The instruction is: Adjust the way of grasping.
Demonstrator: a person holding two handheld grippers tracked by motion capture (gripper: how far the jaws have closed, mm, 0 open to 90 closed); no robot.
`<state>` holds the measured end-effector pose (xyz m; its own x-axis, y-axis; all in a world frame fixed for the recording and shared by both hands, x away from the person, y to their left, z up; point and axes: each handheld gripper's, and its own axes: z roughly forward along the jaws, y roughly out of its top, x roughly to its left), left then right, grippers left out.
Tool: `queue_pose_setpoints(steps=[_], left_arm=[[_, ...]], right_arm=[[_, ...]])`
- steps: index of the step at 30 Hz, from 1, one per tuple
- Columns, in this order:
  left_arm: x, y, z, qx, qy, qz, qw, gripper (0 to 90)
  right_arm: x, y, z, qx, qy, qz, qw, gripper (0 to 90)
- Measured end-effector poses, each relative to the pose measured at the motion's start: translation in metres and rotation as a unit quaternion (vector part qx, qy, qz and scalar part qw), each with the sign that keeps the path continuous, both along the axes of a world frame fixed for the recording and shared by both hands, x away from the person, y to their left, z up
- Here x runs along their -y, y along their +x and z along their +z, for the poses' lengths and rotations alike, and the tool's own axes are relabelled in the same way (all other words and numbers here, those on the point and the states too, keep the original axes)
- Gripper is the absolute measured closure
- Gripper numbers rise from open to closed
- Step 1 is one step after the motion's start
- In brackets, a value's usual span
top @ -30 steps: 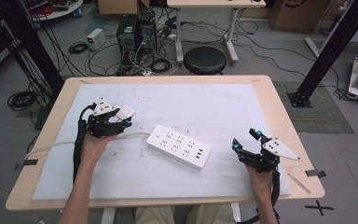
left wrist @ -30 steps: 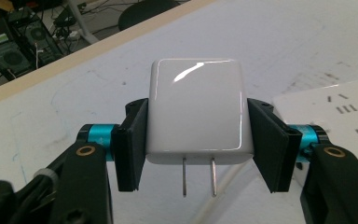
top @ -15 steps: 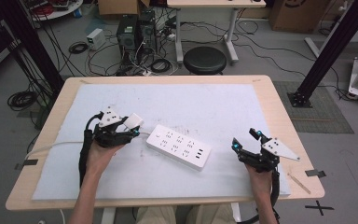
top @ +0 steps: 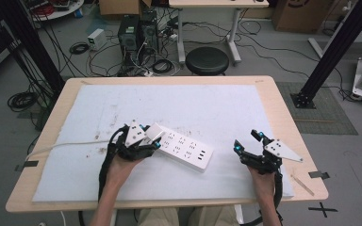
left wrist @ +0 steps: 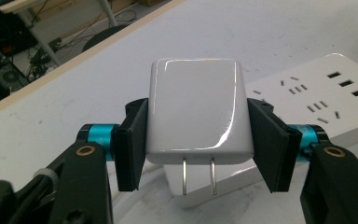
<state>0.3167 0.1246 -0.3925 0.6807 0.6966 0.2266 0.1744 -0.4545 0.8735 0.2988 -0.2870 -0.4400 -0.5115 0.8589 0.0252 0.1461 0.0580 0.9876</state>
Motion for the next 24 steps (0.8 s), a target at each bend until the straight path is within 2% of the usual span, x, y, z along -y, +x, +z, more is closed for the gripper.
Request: queue_pose_setpoints(steps=[1, 2, 5, 6, 7, 11, 12, 13, 15, 16, 17, 18, 21, 22, 23, 24], left_arm=[[0.016, -0.004, -0.003, 0.016, 0.007, -0.01, 0.9998, 42.4], [0.021, -0.005, -0.004, 0.021, 0.01, -0.017, 0.9996, 42.4], [0.027, -0.007, -0.005, 0.031, 0.021, -0.022, 0.9991, 42.4], [0.039, -0.009, -0.007, 0.044, 0.033, -0.031, 0.998, 42.4], [0.042, -0.01, -0.008, 0.049, 0.037, -0.033, 0.9976, 42.4], [0.055, -0.015, -0.01, 0.078, 0.041, -0.038, 0.9954, 42.5], [0.055, -0.015, -0.01, 0.078, 0.041, -0.038, 0.9954, 42.4], [0.06, -0.02, -0.011, 0.105, 0.046, -0.041, 0.9925, 42.4], [0.063, -0.026, -0.011, 0.131, 0.055, -0.046, 0.9888, 42.4], [0.066, -0.028, -0.012, 0.141, 0.057, -0.046, 0.9873, 42.5], [0.066, -0.028, -0.012, 0.141, 0.057, -0.046, 0.9873, 42.5], [0.069, -0.033, -0.012, 0.159, 0.066, -0.05, 0.9838, 42.4], [0.072, -0.038, -0.014, 0.187, 0.075, -0.049, 0.9782, 42.5], [0.073, -0.04, -0.015, 0.193, 0.075, -0.049, 0.9771, 42.5], [0.073, -0.04, -0.015, 0.193, 0.075, -0.049, 0.9771, 42.5], [0.073, -0.04, -0.015, 0.193, 0.075, -0.049, 0.9771, 42.5]], right_arm=[[-0.001, -0.001, 0.0, -0.004, -0.001, 0.001, 1.0, 21.0], [-0.001, -0.001, 0.0, -0.001, -0.005, 0.003, 1.0, 21.0], [-0.002, 0.0, 0.0, -0.003, -0.005, 0.008, 1.0, 21.0], [-0.004, 0.001, 0.001, -0.011, -0.016, 0.012, 0.9997, 21.0], [-0.005, 0.0, 0.001, -0.015, -0.018, 0.014, 0.9996, 21.0], [-0.005, 0.003, 0.002, -0.024, -0.015, 0.034, 0.999, 21.0], [-0.005, 0.003, 0.002, -0.024, -0.015, 0.034, 0.999, 21.0], [-0.004, 0.004, 0.005, -0.025, -0.001, 0.048, 0.9985, 21.1], [-0.004, 0.003, 0.008, -0.032, 0.019, 0.06, 0.9975, 21.0], [-0.004, 0.003, 0.01, -0.027, 0.022, 0.07, 0.9969, 21.0], [-0.006, 0.003, 0.013, -0.027, 0.028, 0.08, 0.996, 21.0], [-0.007, 0.003, 0.016, -0.023, 0.03, 0.09, 0.9953, 21.0], [-0.013, 0.004, 0.026, -0.024, 0.033, 0.116, 0.9923, 21.0], [-0.015, 0.003, 0.029, -0.029, 0.034, 0.127, 0.991, 21.0], [-0.015, 0.003, 0.029, -0.029, 0.034, 0.127, 0.991, 21.0], [-0.017, 0.005, 0.032, -0.029, 0.036, 0.14, 0.9891, 21.0]])
